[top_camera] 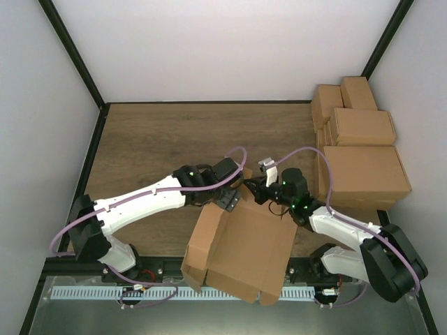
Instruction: Fold the paper box
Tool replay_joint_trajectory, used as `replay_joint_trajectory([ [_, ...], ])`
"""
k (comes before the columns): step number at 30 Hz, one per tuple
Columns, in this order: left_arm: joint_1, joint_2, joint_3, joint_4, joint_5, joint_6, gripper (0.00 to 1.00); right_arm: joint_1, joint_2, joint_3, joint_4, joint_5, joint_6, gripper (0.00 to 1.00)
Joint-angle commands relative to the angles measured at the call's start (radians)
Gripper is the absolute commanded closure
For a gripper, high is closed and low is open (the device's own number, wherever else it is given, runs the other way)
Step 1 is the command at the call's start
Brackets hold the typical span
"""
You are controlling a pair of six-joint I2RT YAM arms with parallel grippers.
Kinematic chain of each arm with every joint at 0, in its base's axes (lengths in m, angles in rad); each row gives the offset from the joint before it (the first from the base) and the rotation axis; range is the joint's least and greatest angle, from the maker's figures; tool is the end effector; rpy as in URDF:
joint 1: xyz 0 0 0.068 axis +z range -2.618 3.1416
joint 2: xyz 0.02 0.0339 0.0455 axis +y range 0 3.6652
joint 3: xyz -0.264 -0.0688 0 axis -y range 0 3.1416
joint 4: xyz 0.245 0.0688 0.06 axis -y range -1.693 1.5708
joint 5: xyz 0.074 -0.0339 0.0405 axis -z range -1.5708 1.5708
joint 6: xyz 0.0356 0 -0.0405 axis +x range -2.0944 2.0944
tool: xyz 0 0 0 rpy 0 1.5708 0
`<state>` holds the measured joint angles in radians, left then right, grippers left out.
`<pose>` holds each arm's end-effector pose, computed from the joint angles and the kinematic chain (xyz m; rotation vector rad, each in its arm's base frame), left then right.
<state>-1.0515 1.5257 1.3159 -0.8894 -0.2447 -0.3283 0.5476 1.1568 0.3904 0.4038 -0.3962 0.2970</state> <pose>0.1611 -0.2644 0.2882 0.8550 2.4795 -0.1523 0.1908 0.1324 0.1906 -0.5256 1.9524 0.9332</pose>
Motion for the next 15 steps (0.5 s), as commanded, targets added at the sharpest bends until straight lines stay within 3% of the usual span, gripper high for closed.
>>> replay_joint_trajectory([
  [1, -0.013, -0.003, 0.023, 0.047, 0.084, -0.031, 0.07, 0.026, -0.057, -0.010, -0.025, -0.016, 0.029, 0.99],
  [6, -0.003, -0.037, 0.012, 0.094, 0.158, -0.092, 0.01, 0.046, -0.083, -0.016, -0.062, 0.001, 0.032, 0.99],
  [15, 0.064, -0.199, -0.059, 0.265, 0.361, -0.202, 0.00, 0.069, -0.066, -0.033, -0.064, 0.034, 0.036, 0.99],
])
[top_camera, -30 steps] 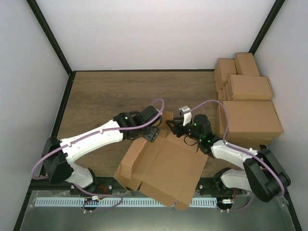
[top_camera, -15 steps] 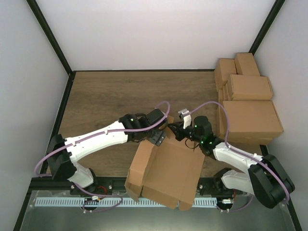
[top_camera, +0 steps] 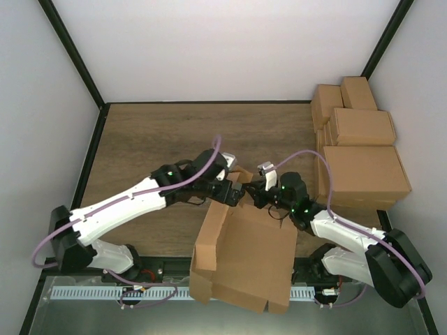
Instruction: Fold the paper box
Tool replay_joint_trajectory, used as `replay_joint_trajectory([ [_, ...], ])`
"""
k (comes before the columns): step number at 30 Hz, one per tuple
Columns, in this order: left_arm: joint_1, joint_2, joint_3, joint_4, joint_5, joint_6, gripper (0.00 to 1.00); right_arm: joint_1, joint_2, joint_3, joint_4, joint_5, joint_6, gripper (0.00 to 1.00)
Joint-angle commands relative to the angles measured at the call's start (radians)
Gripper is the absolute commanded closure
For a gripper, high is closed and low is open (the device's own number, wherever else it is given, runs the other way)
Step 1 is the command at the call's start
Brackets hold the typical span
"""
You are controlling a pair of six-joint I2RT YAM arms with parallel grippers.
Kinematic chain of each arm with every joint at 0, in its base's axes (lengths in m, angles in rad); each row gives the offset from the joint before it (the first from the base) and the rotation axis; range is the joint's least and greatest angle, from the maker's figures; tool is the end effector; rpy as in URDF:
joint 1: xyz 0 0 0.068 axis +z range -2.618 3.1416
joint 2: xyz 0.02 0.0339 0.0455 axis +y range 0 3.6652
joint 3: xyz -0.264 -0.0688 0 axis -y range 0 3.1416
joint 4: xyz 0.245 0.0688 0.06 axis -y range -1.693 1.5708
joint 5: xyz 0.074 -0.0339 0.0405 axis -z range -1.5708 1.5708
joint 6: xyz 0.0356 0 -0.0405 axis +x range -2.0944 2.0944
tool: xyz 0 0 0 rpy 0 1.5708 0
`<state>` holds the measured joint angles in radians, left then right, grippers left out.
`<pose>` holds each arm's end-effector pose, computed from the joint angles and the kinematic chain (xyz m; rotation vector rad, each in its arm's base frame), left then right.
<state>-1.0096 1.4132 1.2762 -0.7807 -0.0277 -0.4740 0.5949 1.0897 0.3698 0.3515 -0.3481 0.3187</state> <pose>0.1584 -0.2501 0.3132 0.6723 2.4959 -0.5650 0.1769 0.1344 0.1924 -0.5194 1.9673 0.9299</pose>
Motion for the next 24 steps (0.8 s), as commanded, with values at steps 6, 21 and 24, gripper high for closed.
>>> replay_joint_trajectory([
  [6, 0.104, -0.188, -0.096, 0.247, 0.300, -0.104, 0.00, 0.029, 0.009, -0.001, -0.017, -0.008, 0.003, 0.99],
  [21, 0.212, -0.287, -0.301, 0.205, 0.257, -0.163, 0.41, 0.038, -0.030, -0.025, -0.023, -0.012, -0.025, 0.98],
  [24, 0.212, -0.276, -0.336, 0.245, 0.340, -0.153, 0.30, 0.039, -0.036, -0.026, -0.025, -0.014, -0.030, 0.97],
])
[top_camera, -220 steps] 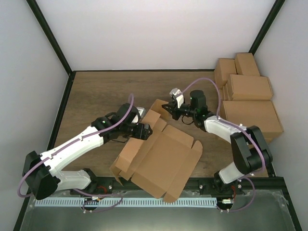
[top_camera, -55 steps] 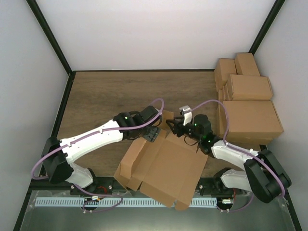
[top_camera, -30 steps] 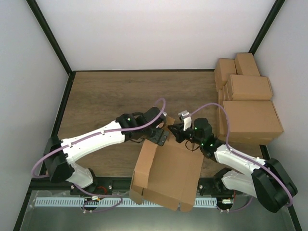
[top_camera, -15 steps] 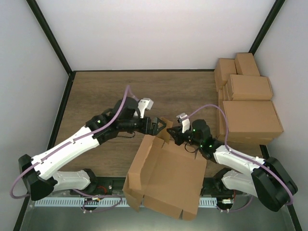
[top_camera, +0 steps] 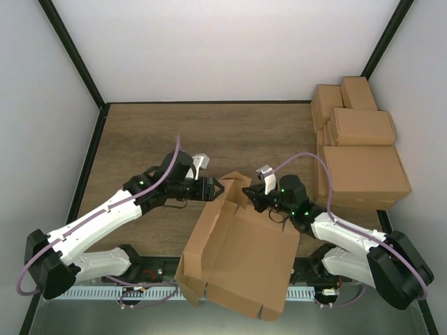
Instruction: Fold the paper box
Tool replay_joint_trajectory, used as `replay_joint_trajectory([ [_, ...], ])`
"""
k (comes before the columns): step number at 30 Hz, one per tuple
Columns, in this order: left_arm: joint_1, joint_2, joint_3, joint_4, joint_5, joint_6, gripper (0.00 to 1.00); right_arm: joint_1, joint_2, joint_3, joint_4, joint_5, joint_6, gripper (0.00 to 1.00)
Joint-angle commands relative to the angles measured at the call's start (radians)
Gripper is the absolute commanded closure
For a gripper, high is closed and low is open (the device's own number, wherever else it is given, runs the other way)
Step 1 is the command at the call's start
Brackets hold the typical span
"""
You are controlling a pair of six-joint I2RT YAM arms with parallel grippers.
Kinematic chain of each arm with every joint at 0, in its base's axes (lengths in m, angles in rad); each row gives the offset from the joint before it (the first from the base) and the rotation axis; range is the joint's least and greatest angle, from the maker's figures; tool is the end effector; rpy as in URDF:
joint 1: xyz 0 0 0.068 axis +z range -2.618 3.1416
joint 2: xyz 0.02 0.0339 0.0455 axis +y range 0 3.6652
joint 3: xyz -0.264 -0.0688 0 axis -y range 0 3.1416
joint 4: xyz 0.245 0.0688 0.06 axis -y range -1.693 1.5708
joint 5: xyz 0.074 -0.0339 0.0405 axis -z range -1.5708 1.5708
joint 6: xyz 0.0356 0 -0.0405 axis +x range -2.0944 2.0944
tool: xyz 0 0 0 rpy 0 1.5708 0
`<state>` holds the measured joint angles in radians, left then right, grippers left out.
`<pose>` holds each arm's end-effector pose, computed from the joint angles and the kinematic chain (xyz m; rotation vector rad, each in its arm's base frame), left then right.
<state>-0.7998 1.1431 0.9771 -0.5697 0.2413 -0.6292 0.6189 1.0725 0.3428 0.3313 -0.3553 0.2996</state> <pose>0.1629 -0.1799 0.2996 0.3461 2.4734 -0.9534 0.1683 0.1351 0.1851 -0.5679 1.9875 0.9345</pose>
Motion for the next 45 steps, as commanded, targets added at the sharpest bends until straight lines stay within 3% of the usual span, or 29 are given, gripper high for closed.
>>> replay_joint_trajectory([
  [1, 0.000, 0.003, -0.047, 0.047, 0.100, 0.003, 0.26, 0.016, -0.022, 0.001, -0.006, -0.005, -0.013, 0.97],
  [11, -0.028, 0.080, -0.072, 0.083, 0.112, 0.012, 0.36, 0.019, -0.028, -0.023, -0.003, -0.018, -0.013, 0.91],
  [14, -0.034, 0.094, -0.074, 0.089, 0.120, 0.024, 0.44, 0.019, -0.046, -0.032, -0.013, -0.031, -0.015, 0.85],
  [18, -0.047, 0.114, -0.071, 0.087, 0.121, 0.044, 0.46, 0.019, -0.063, -0.038, -0.026, -0.049, -0.029, 0.71],
  [23, -0.049, 0.124, -0.065, 0.078, 0.105, 0.057, 0.47, 0.019, -0.070, -0.036, -0.034, -0.053, -0.027, 0.69],
  [25, -0.048, 0.123, -0.066, 0.075, 0.096, 0.061, 0.47, 0.019, -0.068, -0.032, -0.037, -0.048, -0.024, 0.74],
  [29, -0.049, 0.120, -0.066, 0.079, 0.075, 0.057, 0.48, 0.020, -0.049, -0.001, -0.087, -0.013, -0.023, 0.98],
  [39, -0.048, 0.122, -0.070, 0.082, 0.019, 0.035, 0.51, 0.029, -0.135, 0.072, -0.319, -0.009, 0.062, 0.97],
  [45, -0.055, 0.132, -0.084, 0.110, 0.016, 0.026, 0.51, 0.048, -0.186, 0.058, -0.369, -0.018, 0.157, 0.95],
])
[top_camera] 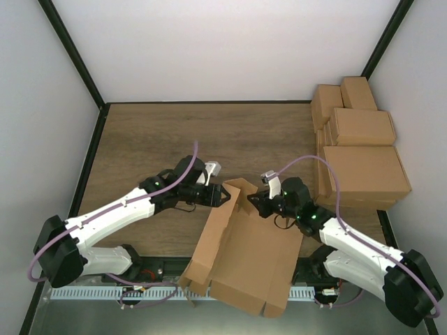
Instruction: Fold the paper box
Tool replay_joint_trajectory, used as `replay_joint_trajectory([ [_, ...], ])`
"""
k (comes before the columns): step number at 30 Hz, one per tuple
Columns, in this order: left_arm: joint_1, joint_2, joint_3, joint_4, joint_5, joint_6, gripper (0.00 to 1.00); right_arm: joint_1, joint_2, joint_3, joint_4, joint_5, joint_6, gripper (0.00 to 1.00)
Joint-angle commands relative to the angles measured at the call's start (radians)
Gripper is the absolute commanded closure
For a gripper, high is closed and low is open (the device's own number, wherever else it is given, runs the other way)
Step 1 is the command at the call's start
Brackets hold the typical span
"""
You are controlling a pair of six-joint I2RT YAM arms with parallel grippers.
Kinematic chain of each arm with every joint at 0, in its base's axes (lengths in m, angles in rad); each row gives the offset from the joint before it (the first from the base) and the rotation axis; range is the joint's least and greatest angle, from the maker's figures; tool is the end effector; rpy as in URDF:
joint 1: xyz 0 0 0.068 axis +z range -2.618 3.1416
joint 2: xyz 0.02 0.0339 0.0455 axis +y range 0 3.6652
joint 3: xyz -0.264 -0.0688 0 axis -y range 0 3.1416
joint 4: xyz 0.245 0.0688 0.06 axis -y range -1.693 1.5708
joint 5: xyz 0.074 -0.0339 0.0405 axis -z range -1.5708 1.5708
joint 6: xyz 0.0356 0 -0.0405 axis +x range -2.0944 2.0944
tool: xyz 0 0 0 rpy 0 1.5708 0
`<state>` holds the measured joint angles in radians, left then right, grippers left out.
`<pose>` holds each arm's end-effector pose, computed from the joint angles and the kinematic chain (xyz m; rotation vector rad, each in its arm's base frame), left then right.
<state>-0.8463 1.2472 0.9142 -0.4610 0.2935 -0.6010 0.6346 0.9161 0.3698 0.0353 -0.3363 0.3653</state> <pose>0.1666 -0.2037 0.2633 0.4690 2.5332 -0.9816 0.1490 0.1242 0.1943 -0.5085 2.1356 0.9389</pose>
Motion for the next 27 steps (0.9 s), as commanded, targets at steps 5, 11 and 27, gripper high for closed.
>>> replay_joint_trajectory([
  [5, -0.019, 0.043, -0.019, 0.015, -0.042, -0.003, 0.50, 0.077, -0.054, 0.012, -0.065, -0.049, 0.151, 0.95],
  [11, -0.023, 0.046, -0.026, 0.045, -0.034, 0.016, 0.50, 0.131, -0.046, -0.025, -0.005, -0.044, 0.181, 0.88],
  [27, -0.023, 0.049, 0.006, 0.018, -0.022, 0.076, 0.49, 0.131, -0.036, -0.107, 0.191, -0.073, -0.022, 0.57],
])
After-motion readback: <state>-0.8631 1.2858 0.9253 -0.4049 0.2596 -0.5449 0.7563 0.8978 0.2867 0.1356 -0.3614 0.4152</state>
